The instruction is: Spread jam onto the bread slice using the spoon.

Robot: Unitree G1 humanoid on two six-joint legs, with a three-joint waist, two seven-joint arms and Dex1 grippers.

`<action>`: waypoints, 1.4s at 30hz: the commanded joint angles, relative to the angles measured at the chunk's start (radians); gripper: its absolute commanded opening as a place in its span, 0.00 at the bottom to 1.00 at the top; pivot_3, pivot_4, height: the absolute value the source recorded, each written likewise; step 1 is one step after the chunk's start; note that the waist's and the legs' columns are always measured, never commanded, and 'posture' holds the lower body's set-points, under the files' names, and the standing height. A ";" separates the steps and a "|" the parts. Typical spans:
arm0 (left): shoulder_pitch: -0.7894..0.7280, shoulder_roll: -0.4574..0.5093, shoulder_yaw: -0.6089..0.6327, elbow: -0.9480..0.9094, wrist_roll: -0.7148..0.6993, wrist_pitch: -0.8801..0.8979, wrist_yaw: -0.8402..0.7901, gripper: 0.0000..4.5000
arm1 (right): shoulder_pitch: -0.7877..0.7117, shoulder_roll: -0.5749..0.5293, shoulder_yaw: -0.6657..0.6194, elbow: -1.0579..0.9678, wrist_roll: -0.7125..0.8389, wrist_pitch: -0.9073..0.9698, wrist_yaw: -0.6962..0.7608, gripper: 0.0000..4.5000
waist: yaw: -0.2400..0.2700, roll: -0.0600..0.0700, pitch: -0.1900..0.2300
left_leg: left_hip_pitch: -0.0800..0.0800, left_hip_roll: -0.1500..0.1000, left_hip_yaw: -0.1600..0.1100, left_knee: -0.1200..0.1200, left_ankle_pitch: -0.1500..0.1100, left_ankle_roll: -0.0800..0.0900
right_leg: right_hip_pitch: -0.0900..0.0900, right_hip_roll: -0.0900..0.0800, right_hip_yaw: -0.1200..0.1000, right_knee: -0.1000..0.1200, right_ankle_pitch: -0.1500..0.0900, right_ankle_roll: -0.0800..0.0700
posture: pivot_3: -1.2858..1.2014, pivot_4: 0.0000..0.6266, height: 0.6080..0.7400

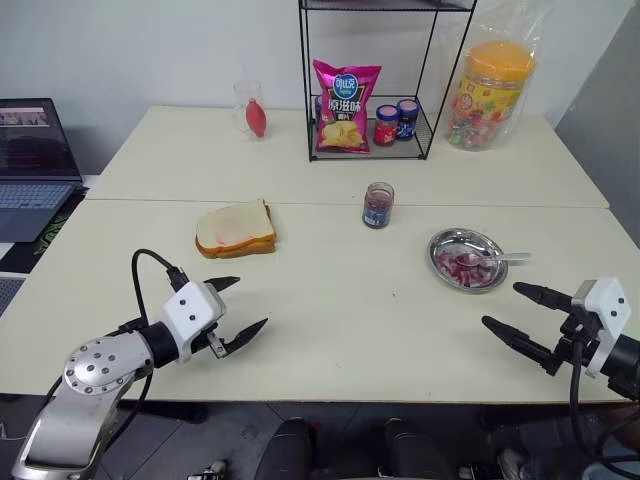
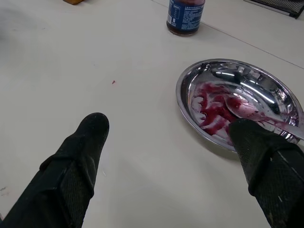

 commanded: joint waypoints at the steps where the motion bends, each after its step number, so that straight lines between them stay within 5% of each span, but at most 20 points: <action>1: -0.026 -0.029 0.031 0.015 0.010 -0.040 0.044 1.00 | 0.002 0.010 -0.002 -0.019 -0.004 -0.036 0.008 0.99 | 0.000 0.000 0.000 | 0.000 0.000 0.000 0.000 0.000 0.000 | 0.000 0.000 0.000 0.000 0.000 0.000 | 0.52 0.24 1.00; 12: -0.118 -0.139 0.098 0.068 -0.014 0.026 0.218 1.00 | -0.107 0.004 0.086 -0.147 0.058 0.042 -0.047 0.99 | -0.001 0.000 0.000 | 0.000 0.000 0.000 0.000 0.000 0.000 | 0.000 0.000 0.000 0.000 0.004 0.007 | 0.52 0.24 1.00; 25: -0.526 -0.311 0.248 0.334 -0.192 0.510 0.583 1.00 | -0.438 -0.101 0.384 -0.182 0.050 0.258 -0.054 0.99 | 0.000 -0.004 0.001 | -0.002 -0.003 -0.002 0.002 0.000 0.000 | 0.000 0.001 -0.002 0.001 0.006 0.011 | 0.52 0.24 1.00; 42: -0.712 -0.393 0.258 0.587 -0.219 0.602 0.685 1.00 | -0.627 -0.044 0.428 -0.132 0.074 0.289 -0.037 0.99 | -0.001 -0.006 0.001 | -0.003 -0.004 -0.001 0.002 0.001 -0.001 | -0.001 -0.001 0.000 0.000 0.008 0.012 | 0.52 0.24 1.00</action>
